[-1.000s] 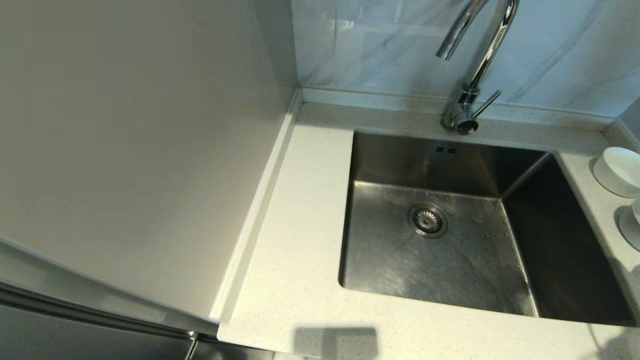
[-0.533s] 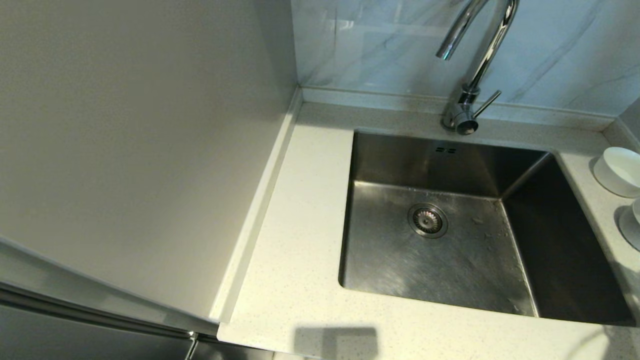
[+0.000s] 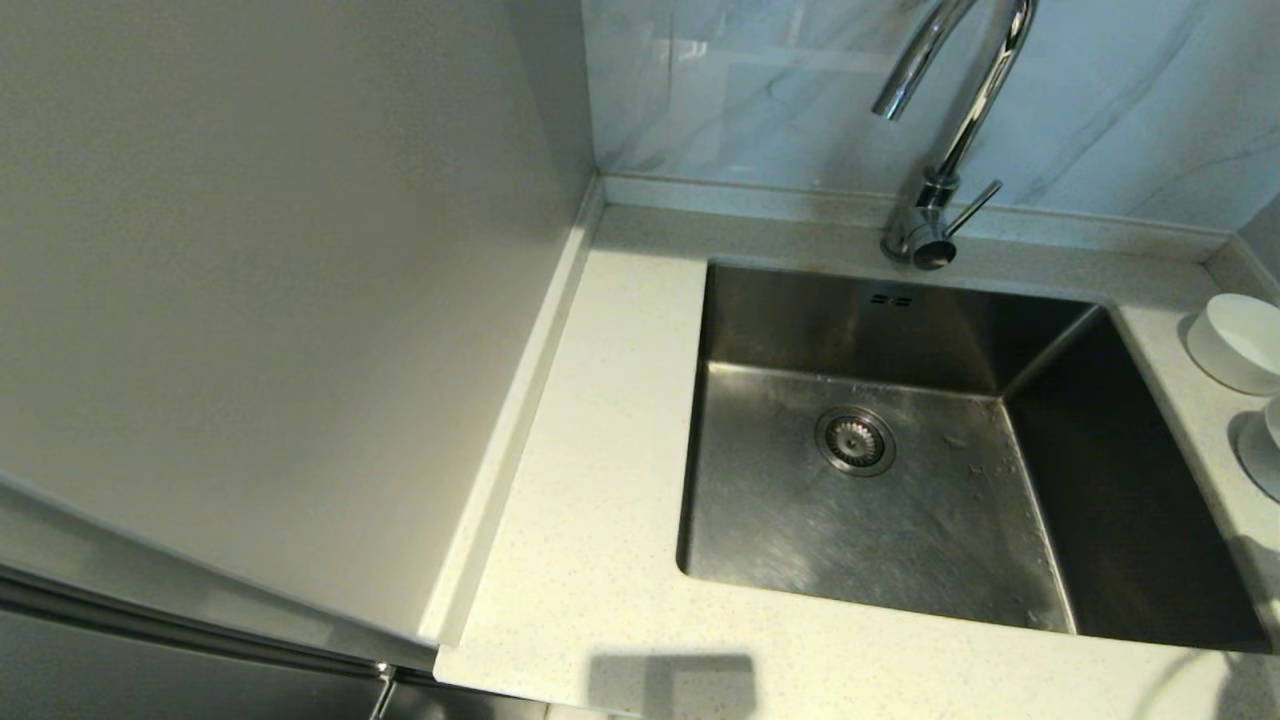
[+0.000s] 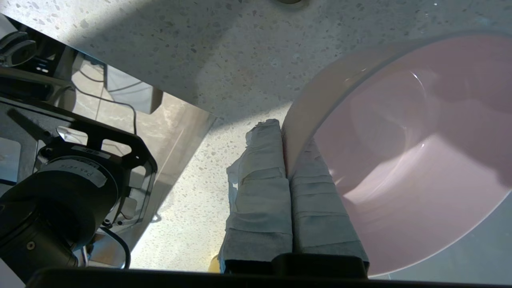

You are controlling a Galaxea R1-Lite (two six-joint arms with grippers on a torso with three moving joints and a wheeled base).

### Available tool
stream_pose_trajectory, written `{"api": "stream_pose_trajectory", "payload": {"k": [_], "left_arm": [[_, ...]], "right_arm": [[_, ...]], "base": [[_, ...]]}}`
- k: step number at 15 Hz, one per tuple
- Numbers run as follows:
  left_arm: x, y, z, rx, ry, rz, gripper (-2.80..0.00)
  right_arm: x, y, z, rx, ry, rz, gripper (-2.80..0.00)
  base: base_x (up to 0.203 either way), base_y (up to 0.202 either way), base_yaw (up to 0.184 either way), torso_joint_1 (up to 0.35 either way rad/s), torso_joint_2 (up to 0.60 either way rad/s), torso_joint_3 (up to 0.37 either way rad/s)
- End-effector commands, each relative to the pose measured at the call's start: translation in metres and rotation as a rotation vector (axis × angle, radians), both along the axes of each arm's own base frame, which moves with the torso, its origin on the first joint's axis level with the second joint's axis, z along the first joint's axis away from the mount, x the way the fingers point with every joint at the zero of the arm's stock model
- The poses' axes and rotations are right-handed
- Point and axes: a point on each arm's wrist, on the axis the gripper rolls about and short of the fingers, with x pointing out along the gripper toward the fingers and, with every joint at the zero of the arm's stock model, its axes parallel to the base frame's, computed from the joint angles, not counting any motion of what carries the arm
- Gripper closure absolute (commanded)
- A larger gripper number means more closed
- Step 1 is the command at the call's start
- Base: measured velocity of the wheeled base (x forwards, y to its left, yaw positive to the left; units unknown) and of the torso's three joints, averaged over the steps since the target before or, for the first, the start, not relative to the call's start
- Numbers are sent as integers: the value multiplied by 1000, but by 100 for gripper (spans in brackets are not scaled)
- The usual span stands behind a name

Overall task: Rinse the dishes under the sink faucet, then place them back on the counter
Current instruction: Put a bowl back to the table from the sink

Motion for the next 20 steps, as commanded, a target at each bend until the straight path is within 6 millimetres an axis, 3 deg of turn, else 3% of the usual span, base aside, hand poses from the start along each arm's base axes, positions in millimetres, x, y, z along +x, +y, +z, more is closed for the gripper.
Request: {"api": "stream_pose_trajectory", "payload": {"k": [1, 8, 12, 13, 14, 18, 20], "left_arm": [[0, 0, 0, 0, -4, 1, 0], [0, 0, 0, -1, -4, 1, 0], [0, 0, 0, -1, -5, 0, 0], [0, 0, 0, -1, -4, 1, 0], [0, 0, 0, 0, -4, 1, 0], [0, 0, 0, -1, -4, 1, 0], [0, 0, 0, -1, -4, 1, 0]], "right_arm": [[4, -6, -8, 35, 25, 6, 0], [35, -25, -42, -45, -48, 49, 0], [44, -25, -46, -47, -60, 60, 0], [47, -24, -47, -53, -74, 54, -188], [49, -25, -47, -65, -88, 52, -280], [53, -29, -37, -117, -146, 52, -280], [49, -25, -21, -157, -194, 46, -280]], "base": [[0, 0, 0, 0, 0, 0], [0, 0, 0, 0, 0, 0], [0, 0, 0, 0, 0, 0], [0, 0, 0, 0, 0, 0], [0, 0, 0, 0, 0, 0], [0, 0, 0, 0, 0, 0], [0, 0, 0, 0, 0, 0]]}}
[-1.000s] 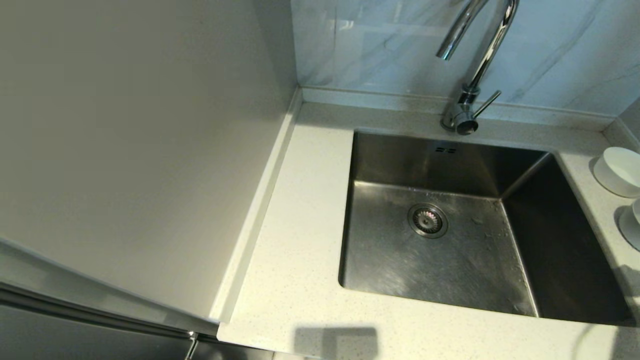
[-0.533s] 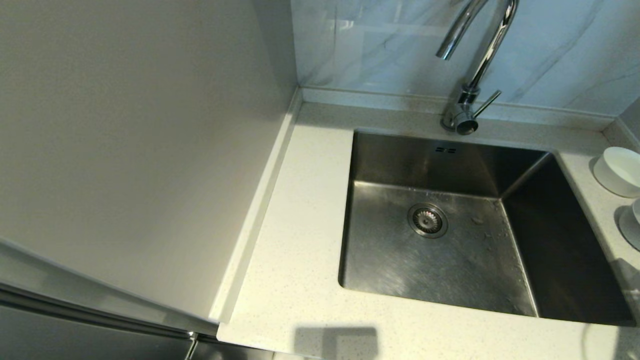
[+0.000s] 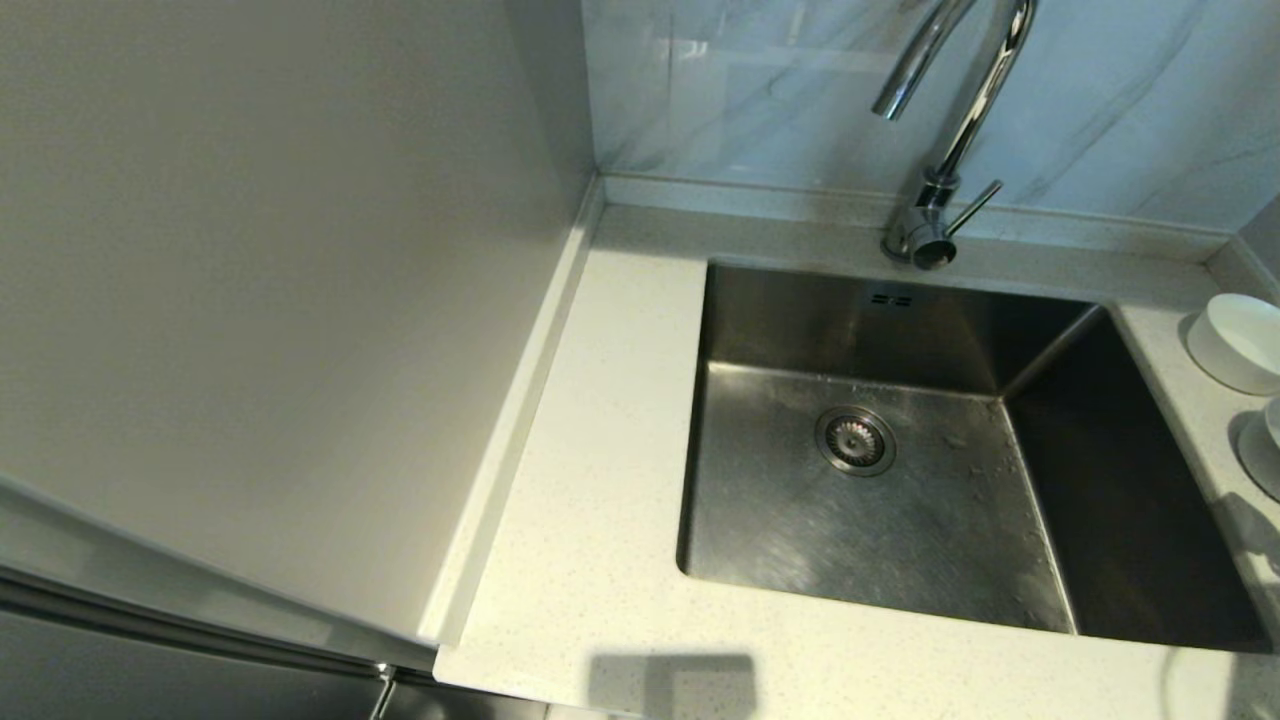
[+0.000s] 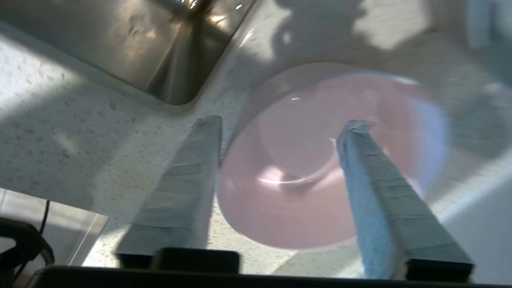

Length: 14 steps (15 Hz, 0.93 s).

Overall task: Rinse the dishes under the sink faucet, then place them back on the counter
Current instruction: Put a bowl back to the table from the sink

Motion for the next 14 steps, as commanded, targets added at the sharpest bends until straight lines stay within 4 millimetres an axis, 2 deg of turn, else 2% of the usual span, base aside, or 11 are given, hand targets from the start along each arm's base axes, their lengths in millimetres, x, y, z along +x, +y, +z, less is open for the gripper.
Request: {"api": "stream_pose_trajectory", "payload": {"k": [1, 6, 9, 12, 13, 14], "left_arm": [[0, 0, 0, -1, -3, -1, 0], [0, 0, 0, -1, -3, 1, 0], [0, 0, 0, -1, -3, 1, 0], [0, 0, 0, -1, -3, 1, 0], [0, 0, 0, -1, -3, 1, 0], [0, 0, 0, -1, -3, 1, 0]], "right_arm": [[-6, 7, 18, -39, -54, -7, -280], [-29, 34, 55, -84, -204, -117, -280], [-15, 62, 79, -15, -363, -113, -280], [2, 99, 115, 119, -580, -55, -280], [2, 110, 127, 149, -655, -31, 0], [-4, 117, 136, 156, -713, -9, 0]], "base": [[0, 0, 0, 0, 0, 0], [0, 0, 0, 0, 0, 0], [0, 0, 0, 0, 0, 0], [0, 0, 0, 0, 0, 0], [0, 0, 0, 0, 0, 0], [0, 0, 0, 0, 0, 0]]}}
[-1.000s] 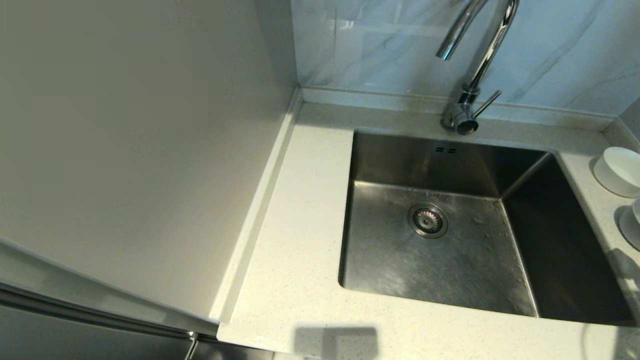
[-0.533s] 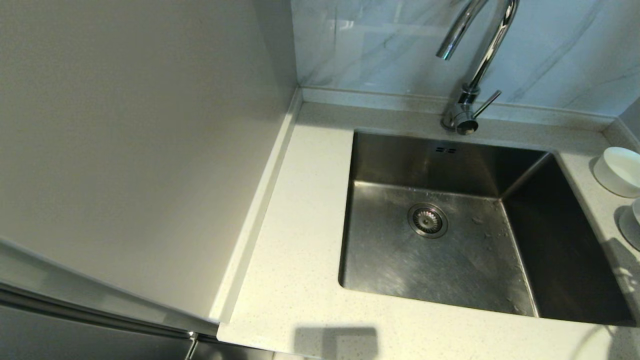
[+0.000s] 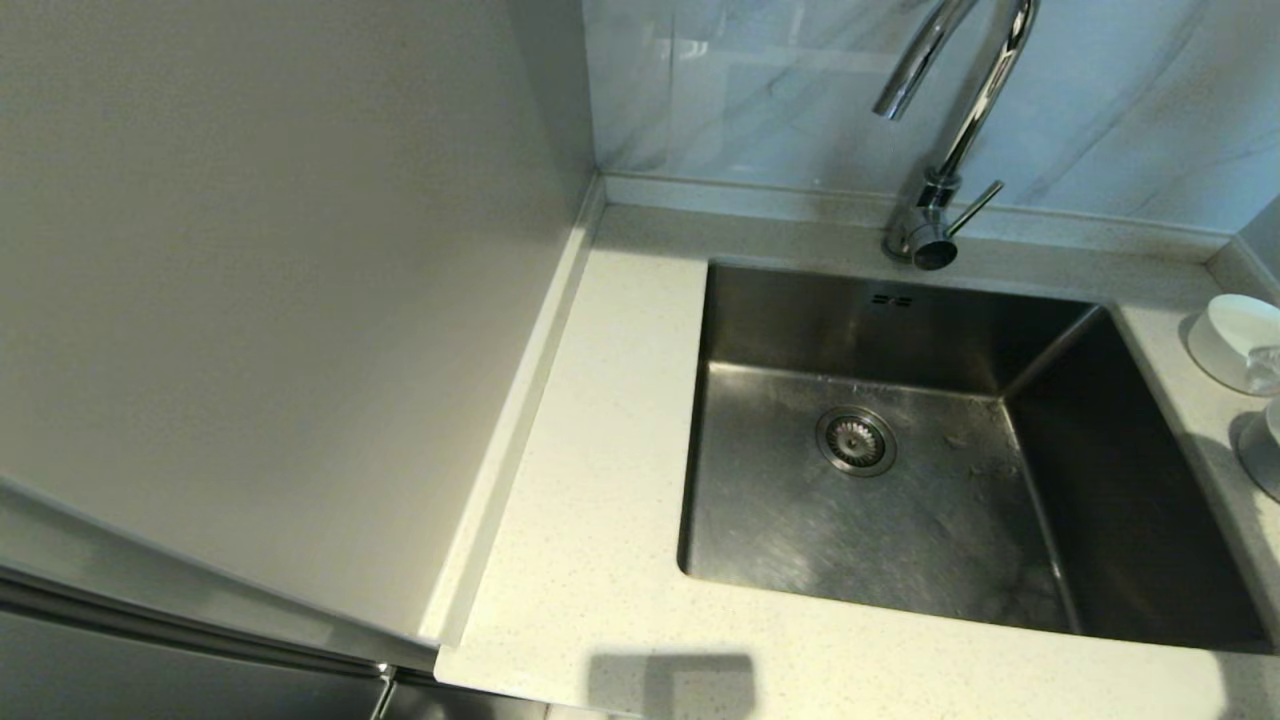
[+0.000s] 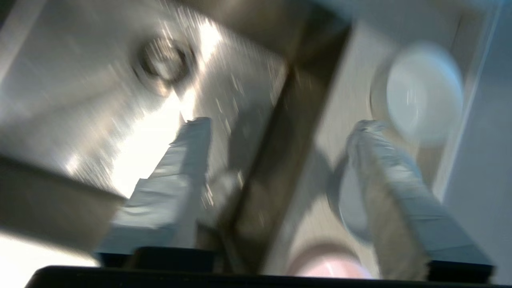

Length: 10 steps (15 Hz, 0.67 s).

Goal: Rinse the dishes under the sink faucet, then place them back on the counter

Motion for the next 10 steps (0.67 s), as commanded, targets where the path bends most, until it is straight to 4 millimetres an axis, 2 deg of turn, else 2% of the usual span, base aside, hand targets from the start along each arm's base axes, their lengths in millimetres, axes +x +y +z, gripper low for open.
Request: {"api": "stream_pose_trajectory", "payload": {"k": [1, 4, 5, 7, 10], "left_arm": [[0, 0, 0, -1, -3, 1, 0], [0, 0, 0, 1, -3, 1, 0], [0, 0, 0, -1, -3, 1, 0], [0, 0, 0, -1, -3, 1, 0], [0, 0, 0, -1, -4, 1, 0]], "right_arm": [[-15, 17, 15, 5, -90, 52, 0], [-41, 30, 15, 7, -132, 93, 0], [-52, 34, 8, 16, -128, 94, 0], [-78, 44, -21, 45, -93, 88, 0], [-117, 61, -76, 96, -50, 117, 0]], "base": [[0, 0, 0, 0, 0, 0], [0, 0, 0, 0, 0, 0], [0, 0, 0, 0, 0, 0], [0, 0, 0, 0, 0, 0], [0, 0, 0, 0, 0, 0]]}}
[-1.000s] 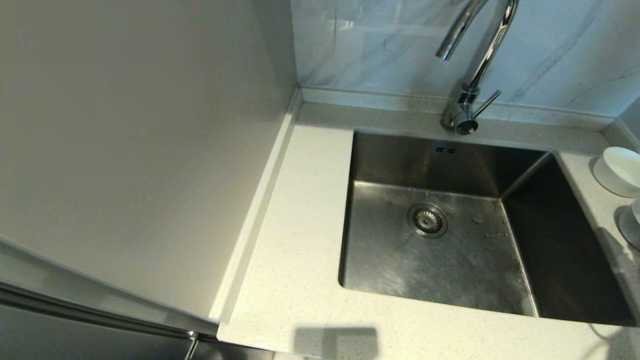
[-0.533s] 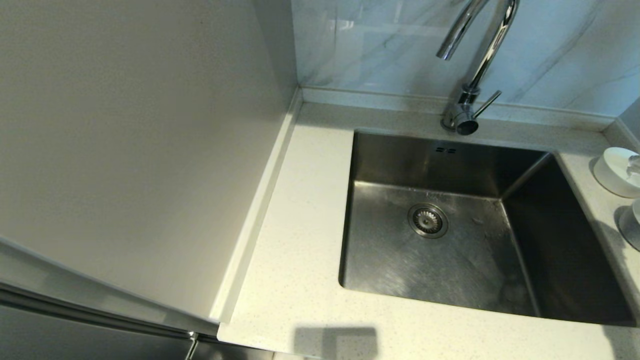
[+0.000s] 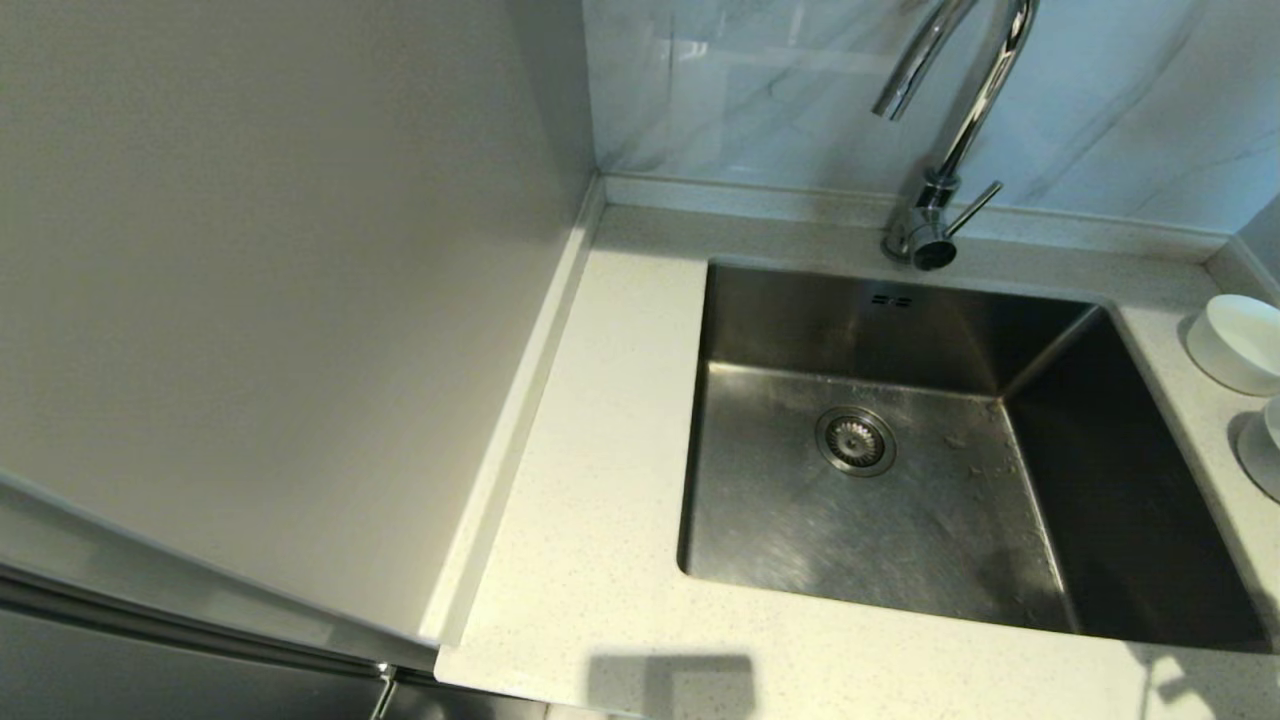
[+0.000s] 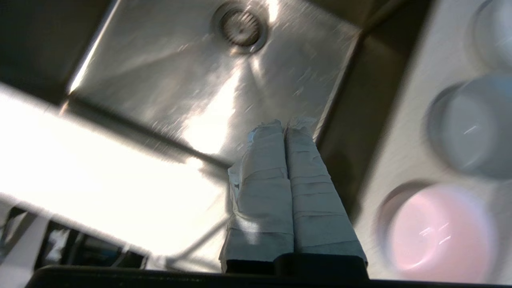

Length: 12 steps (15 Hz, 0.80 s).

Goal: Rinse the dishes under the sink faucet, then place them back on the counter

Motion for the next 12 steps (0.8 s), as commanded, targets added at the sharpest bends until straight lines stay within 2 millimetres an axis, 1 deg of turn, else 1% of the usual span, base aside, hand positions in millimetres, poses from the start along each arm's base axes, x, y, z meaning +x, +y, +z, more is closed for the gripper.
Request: {"api": "stream_pose_trajectory", "payload": {"k": [1, 4, 6, 8, 9, 10, 12], "left_arm": [[0, 0, 0, -1, -4, 1, 0], [0, 0, 0, -1, -4, 1, 0], [0, 0, 0, -1, -4, 1, 0], [0, 0, 0, -1, -4, 1, 0], [0, 0, 0, -1, -4, 1, 0], [0, 0, 0, -1, -4, 1, 0], [0, 0, 0, -1, -4, 1, 0]], "right_arm": [[-39, 16, -33, 6, -59, 37, 0], [-67, 26, -68, 106, -176, 100, 0], [-84, 29, -92, 191, -218, 138, 0], [-94, 28, -124, 218, -215, 95, 0], [-94, 27, -142, 220, -186, 50, 0], [-94, 25, -154, 210, -181, -14, 0], [-103, 23, -165, 191, -255, -79, 0]], "base": [[0, 0, 0, 0, 0, 0], [0, 0, 0, 0, 0, 0], [0, 0, 0, 0, 0, 0], [0, 0, 0, 0, 0, 0], [0, 0, 0, 0, 0, 0], [0, 0, 0, 0, 0, 0], [0, 0, 0, 0, 0, 0]]}}
